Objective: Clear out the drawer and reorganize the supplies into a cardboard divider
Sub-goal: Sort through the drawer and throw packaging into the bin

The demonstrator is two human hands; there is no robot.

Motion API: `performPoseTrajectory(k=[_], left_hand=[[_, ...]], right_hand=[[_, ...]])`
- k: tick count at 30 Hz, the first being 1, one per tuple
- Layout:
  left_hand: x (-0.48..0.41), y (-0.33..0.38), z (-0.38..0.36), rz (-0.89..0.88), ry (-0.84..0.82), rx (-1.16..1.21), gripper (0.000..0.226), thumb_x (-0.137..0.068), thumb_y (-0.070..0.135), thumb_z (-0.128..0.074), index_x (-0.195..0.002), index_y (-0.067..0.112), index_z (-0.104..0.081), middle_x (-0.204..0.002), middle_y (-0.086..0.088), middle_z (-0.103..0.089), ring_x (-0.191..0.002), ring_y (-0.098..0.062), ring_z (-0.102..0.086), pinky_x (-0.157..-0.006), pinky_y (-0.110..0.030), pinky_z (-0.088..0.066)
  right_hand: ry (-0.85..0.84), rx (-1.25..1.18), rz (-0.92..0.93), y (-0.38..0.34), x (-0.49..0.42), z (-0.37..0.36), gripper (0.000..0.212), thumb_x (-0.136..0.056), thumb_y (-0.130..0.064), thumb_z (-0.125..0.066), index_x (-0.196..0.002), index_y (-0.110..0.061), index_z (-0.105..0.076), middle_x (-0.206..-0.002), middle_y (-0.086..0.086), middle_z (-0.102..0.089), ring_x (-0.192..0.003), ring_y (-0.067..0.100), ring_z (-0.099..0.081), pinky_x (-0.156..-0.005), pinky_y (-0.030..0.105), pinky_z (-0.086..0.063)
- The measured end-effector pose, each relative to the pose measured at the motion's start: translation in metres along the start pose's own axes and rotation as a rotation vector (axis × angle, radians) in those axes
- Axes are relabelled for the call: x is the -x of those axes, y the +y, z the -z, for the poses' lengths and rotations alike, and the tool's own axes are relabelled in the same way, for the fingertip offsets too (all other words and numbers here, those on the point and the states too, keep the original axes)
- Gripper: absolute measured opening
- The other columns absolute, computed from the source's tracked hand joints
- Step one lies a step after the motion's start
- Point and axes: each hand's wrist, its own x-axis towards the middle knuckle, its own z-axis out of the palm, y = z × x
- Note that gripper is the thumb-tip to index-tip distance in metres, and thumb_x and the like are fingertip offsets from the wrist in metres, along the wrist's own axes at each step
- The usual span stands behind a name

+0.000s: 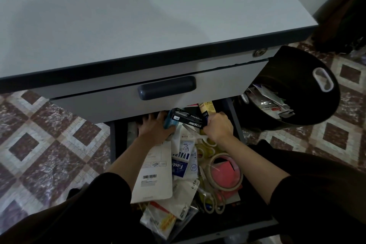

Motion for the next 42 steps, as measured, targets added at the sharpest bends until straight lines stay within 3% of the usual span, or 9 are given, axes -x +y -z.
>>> performPoseTrajectory(k=[6, 10, 14, 17, 22, 26, 34, 39, 42], left_hand=[[0.013, -0.002, -0.010, -0.137, 0.075, 0.171, 0.057, -0.086, 0.040, -0.060, -0.134, 0.029, -0.032, -0.132, -0.006, -0.050, -0.117, -0.028, -0.049, -0.093, -0.039, -0.044], [0.022, 0.004, -0.014, -0.209, 0.098, 0.134, 0.045, -0.090, 0.033, -0.056, -0.130, 0.029, -0.035, -0.122, -0.004, -0.058, -0.102, -0.022, -0.060, -0.079, -0.029, -0.048], [0.025, 0.002, -0.016, -0.213, 0.109, 0.111, 0.043, -0.090, 0.033, -0.056, -0.128, 0.029, -0.038, -0.117, -0.002, -0.062, -0.097, -0.019, -0.062, -0.075, -0.026, -0.046], [0.027, 0.000, -0.016, -0.236, 0.125, 0.060, 0.038, -0.089, 0.033, -0.056, -0.124, 0.028, -0.042, -0.112, -0.001, -0.065, -0.097, -0.020, -0.063, -0.093, -0.035, -0.045], [0.038, 0.000, -0.013, -0.298, 0.179, -0.025, 0.026, -0.090, 0.034, -0.054, -0.115, 0.029, -0.049, -0.107, 0.004, -0.065, -0.103, -0.016, -0.059, -0.112, -0.035, -0.021], [0.054, 0.004, -0.004, -0.337, 0.240, -0.081, 0.024, -0.087, 0.031, -0.057, -0.111, 0.031, -0.054, -0.102, 0.008, -0.066, -0.102, -0.012, -0.059, -0.114, -0.032, -0.011], [0.105, 0.022, 0.019, -0.385, 0.295, -0.253, 0.038, -0.086, 0.027, -0.055, -0.124, 0.026, -0.052, -0.108, 0.003, -0.064, -0.109, -0.014, -0.054, -0.116, -0.036, 0.000], [0.124, 0.029, 0.028, -0.432, 0.331, -0.272, 0.041, -0.088, 0.032, -0.057, -0.128, 0.028, -0.049, -0.117, 0.004, -0.063, -0.114, -0.014, -0.053, -0.117, -0.037, -0.005], [0.134, 0.035, 0.034, -0.448, 0.346, -0.223, 0.041, -0.088, 0.031, -0.058, -0.128, 0.027, -0.050, -0.114, 0.004, -0.065, -0.106, -0.016, -0.057, -0.105, -0.029, -0.028]], right_hand=[[-0.100, 0.114, 0.025, -0.010, 0.005, 0.003, 0.065, -0.072, -0.048, -0.072, -0.118, -0.007, -0.052, -0.124, 0.014, -0.039, -0.108, 0.032, -0.048, -0.083, 0.035, -0.045], [-0.016, 0.098, 0.007, -0.017, 0.005, -0.002, 0.083, -0.067, -0.065, -0.068, -0.125, -0.008, -0.051, -0.124, 0.013, -0.042, -0.112, 0.032, -0.048, -0.083, 0.035, -0.046], [0.038, 0.127, 0.036, -0.023, 0.006, -0.007, 0.073, -0.078, -0.052, -0.067, -0.131, -0.009, -0.041, -0.129, 0.015, -0.040, -0.116, 0.033, -0.045, -0.085, 0.040, -0.047], [0.077, 0.100, 0.052, -0.021, 0.007, -0.007, 0.063, -0.083, -0.044, -0.065, -0.132, -0.012, -0.042, -0.131, 0.014, -0.042, -0.117, 0.032, -0.045, -0.085, 0.039, -0.047], [0.122, 0.040, 0.085, -0.017, 0.015, 0.004, 0.053, -0.083, -0.031, -0.068, -0.125, -0.011, -0.044, -0.122, 0.012, -0.053, -0.111, 0.030, -0.054, -0.082, 0.036, -0.047], [0.136, -0.033, 0.103, -0.017, 0.028, 0.016, 0.055, -0.078, -0.022, -0.072, -0.117, -0.011, -0.034, -0.112, 0.011, -0.058, -0.098, 0.030, -0.059, -0.065, 0.031, -0.042], [0.117, -0.020, 0.078, -0.007, 0.068, 0.044, 0.040, -0.080, -0.024, -0.069, -0.113, -0.009, -0.051, -0.107, 0.011, -0.063, -0.100, 0.031, -0.061, -0.071, 0.030, -0.044], [0.102, -0.060, 0.025, 0.008, 0.089, 0.060, 0.040, -0.073, -0.025, -0.071, -0.108, -0.010, -0.057, -0.103, 0.010, -0.063, -0.097, 0.031, -0.062, -0.074, 0.031, -0.049], [0.075, -0.106, 0.018, 0.016, 0.097, 0.068, 0.038, -0.070, -0.029, -0.072, -0.101, -0.012, -0.061, -0.098, 0.007, -0.065, -0.089, 0.027, -0.063, -0.070, 0.031, -0.052]])
